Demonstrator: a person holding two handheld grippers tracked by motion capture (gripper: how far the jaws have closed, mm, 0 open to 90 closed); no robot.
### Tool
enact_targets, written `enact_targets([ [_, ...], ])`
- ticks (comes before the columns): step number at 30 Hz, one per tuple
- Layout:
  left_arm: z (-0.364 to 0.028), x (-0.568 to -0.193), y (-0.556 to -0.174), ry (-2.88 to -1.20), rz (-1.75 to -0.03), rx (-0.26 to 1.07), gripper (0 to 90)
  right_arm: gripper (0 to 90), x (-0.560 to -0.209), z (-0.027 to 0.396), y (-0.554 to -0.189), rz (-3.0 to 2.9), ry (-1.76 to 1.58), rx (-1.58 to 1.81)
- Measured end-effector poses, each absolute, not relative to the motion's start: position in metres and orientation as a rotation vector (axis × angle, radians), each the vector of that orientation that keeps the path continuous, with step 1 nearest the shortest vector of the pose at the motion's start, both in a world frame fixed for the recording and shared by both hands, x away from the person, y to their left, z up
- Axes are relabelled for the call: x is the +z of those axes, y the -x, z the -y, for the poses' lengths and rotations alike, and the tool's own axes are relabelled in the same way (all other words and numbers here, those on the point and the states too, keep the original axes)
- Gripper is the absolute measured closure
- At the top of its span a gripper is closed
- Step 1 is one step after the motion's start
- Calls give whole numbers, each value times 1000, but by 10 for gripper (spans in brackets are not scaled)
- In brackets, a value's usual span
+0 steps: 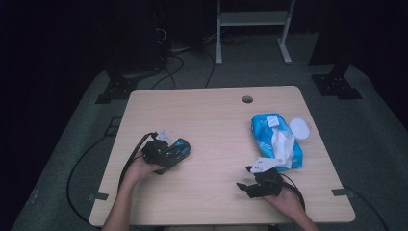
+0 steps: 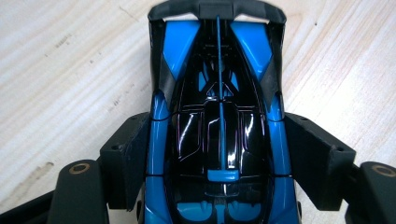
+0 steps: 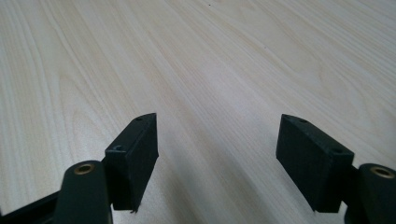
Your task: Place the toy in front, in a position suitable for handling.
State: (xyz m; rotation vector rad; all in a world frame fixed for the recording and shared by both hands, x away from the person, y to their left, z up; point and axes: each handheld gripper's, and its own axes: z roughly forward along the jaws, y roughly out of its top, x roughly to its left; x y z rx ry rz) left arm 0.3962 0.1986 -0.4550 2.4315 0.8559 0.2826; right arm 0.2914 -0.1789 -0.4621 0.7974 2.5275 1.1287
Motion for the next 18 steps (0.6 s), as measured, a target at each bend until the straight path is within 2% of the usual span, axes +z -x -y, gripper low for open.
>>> enact_targets([
  [18,-203,-452,-395,-2415,-845,271,278,285,-463,181,-292,-2533,-811,1116],
])
